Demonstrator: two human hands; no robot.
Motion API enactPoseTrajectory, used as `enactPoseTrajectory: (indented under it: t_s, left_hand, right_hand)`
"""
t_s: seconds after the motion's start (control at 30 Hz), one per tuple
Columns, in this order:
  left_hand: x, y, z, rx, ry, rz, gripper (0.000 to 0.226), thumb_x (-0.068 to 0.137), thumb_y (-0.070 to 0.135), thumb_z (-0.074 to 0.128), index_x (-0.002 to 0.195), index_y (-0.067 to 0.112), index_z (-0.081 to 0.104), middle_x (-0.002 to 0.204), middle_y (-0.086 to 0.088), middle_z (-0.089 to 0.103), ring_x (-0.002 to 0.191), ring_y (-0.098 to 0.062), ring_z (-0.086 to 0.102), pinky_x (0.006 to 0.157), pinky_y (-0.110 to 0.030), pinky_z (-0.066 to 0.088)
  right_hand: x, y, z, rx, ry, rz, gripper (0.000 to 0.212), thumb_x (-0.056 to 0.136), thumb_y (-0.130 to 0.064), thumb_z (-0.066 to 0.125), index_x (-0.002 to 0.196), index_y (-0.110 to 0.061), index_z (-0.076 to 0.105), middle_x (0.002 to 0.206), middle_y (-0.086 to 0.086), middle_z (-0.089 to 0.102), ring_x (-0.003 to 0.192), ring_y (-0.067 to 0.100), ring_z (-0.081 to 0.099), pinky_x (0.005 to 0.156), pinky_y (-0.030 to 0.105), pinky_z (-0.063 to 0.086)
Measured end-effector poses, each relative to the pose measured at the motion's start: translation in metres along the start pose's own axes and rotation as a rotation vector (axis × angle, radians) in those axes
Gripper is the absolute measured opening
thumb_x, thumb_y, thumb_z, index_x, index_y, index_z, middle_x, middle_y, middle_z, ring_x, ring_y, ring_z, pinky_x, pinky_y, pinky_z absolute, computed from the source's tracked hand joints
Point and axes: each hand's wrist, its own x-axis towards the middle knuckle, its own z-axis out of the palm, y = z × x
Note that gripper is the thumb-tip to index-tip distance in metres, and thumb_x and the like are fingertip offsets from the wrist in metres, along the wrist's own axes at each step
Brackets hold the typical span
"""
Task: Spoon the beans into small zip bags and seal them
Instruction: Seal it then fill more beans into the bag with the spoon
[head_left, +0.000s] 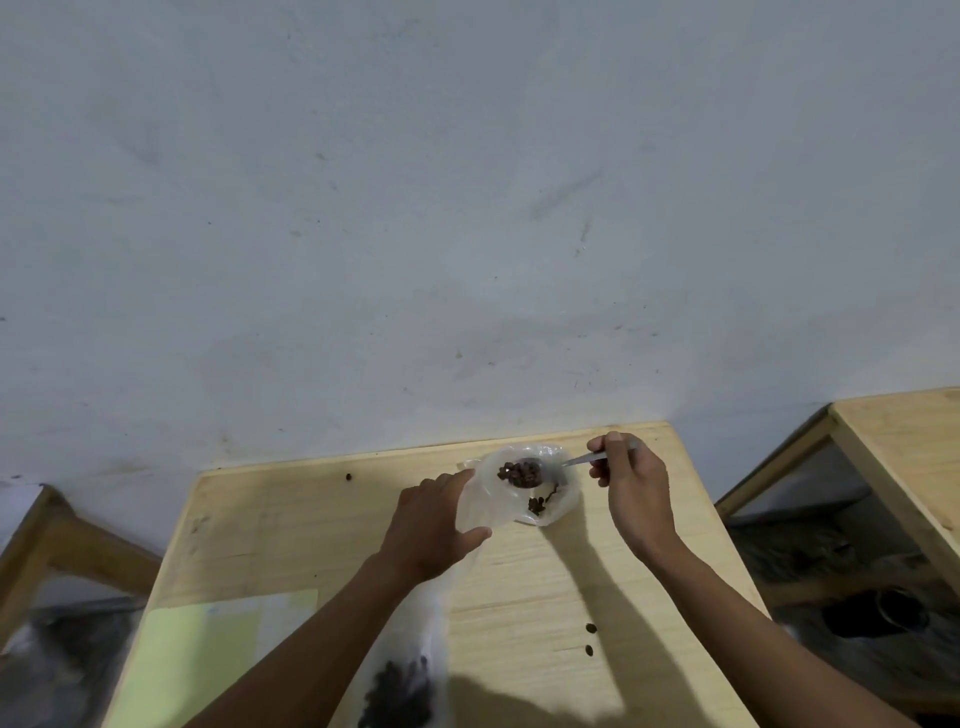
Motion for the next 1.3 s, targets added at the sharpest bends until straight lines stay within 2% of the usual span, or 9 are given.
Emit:
enactPoseTrajectory:
  t_s: [0.23, 0.37, 0.5, 0.63, 0.8, 0.93, 1.07, 1.17, 1.3]
  left_hand:
    - [0.000, 0.005, 0.002, -0.042, 0.033, 0.011, 0.084, 0.071, 0.064, 0.057, 0.143, 0.026, 0.038, 0.132, 0.008, 0.057, 0.117, -0.018, 0.055, 0.097, -0.033, 0.039]
    - [-0.001, 0.004, 0.002, -0.062, 0.029, -0.017, 0.081, 0.075, 0.058, 0.065, 0.143, 0.025, 0.038, 0.132, 0.008, 0.057, 0.117, -0.017, 0.056, 0.098, -0.032, 0.037]
    - [-0.001, -0.002, 0.002, -0.053, -0.007, -0.002, 0.079, 0.073, 0.058, 0.068, 0.140, 0.025, 0.042, 0.133, 0.007, 0.056, 0.112, -0.015, 0.057, 0.096, -0.032, 0.043]
    - [0.000, -0.004, 0.006, -0.040, -0.055, 0.113, 0.082, 0.073, 0.056, 0.070, 0.142, 0.023, 0.041, 0.153, 0.006, 0.035, 0.136, -0.014, 0.037, 0.110, -0.033, 0.033]
    - [0.003, 0.003, 0.012, -0.072, -0.094, 0.226, 0.082, 0.073, 0.054, 0.070, 0.143, 0.021, 0.040, 0.159, 0.009, 0.021, 0.144, -0.012, 0.027, 0.115, -0.036, 0.030]
    - [0.006, 0.007, 0.018, -0.151, -0.159, 0.237, 0.081, 0.074, 0.050, 0.071, 0.143, 0.021, 0.041, 0.159, 0.011, 0.022, 0.139, -0.011, 0.035, 0.111, -0.033, 0.035]
    - [0.004, 0.011, 0.024, -0.235, -0.190, 0.257, 0.080, 0.075, 0.046, 0.071, 0.145, 0.021, 0.039, 0.159, 0.011, 0.020, 0.141, -0.008, 0.030, 0.111, -0.029, 0.034]
    - [0.000, 0.014, 0.028, -0.279, -0.184, 0.278, 0.078, 0.078, 0.042, 0.071, 0.145, 0.020, 0.038, 0.159, 0.012, 0.016, 0.143, -0.004, 0.025, 0.111, -0.023, 0.032]
    - [-0.004, 0.018, 0.032, -0.298, -0.129, 0.338, 0.075, 0.080, 0.045, 0.068, 0.144, 0.018, 0.038, 0.158, 0.013, 0.013, 0.139, -0.006, 0.033, 0.106, -0.027, 0.040]
  right_hand:
    - [-0.016, -0.009, 0.005, -0.215, -0.162, -0.334, 0.023, 0.102, -0.019, 0.046, 0.093, -0.017, 0.068, 0.089, -0.005, 0.067, 0.081, 0.008, 0.063, 0.070, 0.015, 0.045]
    - [-0.014, -0.012, 0.000, -0.244, -0.146, -0.456, 0.022, 0.102, -0.018, 0.045, 0.092, -0.022, 0.065, 0.088, -0.008, 0.063, 0.081, 0.008, 0.061, 0.071, 0.012, 0.041]
    - [-0.008, -0.001, -0.006, -0.194, -0.001, -0.346, 0.022, 0.101, -0.032, 0.040, 0.092, -0.035, 0.060, 0.092, -0.010, 0.065, 0.084, 0.007, 0.064, 0.073, 0.018, 0.046]
    - [-0.007, 0.033, -0.009, -0.183, 0.068, -0.162, 0.021, 0.103, -0.026, 0.043, 0.099, -0.025, 0.064, 0.097, -0.004, 0.068, 0.082, 0.005, 0.065, 0.077, 0.033, 0.053]
    - [-0.017, 0.070, -0.002, -0.135, 0.124, -0.025, 0.021, 0.101, -0.017, 0.049, 0.108, -0.019, 0.069, 0.096, 0.002, 0.070, 0.082, 0.001, 0.065, 0.073, 0.010, 0.048]
    - [-0.025, 0.087, 0.006, -0.071, 0.156, 0.076, 0.021, 0.101, -0.019, 0.048, 0.101, -0.025, 0.068, 0.090, 0.004, 0.069, 0.084, 0.013, 0.067, 0.080, 0.030, 0.053]
    - [-0.032, 0.095, 0.010, 0.003, 0.170, 0.128, 0.023, 0.102, -0.017, 0.045, 0.094, -0.023, 0.066, 0.084, 0.007, 0.069, 0.083, 0.027, 0.066, 0.075, 0.029, 0.051]
    - [-0.035, 0.102, 0.012, 0.000, 0.165, 0.171, 0.027, 0.103, -0.016, 0.043, 0.091, -0.021, 0.066, 0.082, 0.011, 0.068, 0.082, 0.031, 0.065, 0.079, 0.041, 0.053]
    - [-0.039, 0.108, 0.016, 0.015, 0.159, 0.210, 0.027, 0.103, -0.016, 0.042, 0.092, -0.015, 0.067, 0.082, 0.010, 0.067, 0.082, 0.029, 0.064, 0.085, 0.051, 0.053]
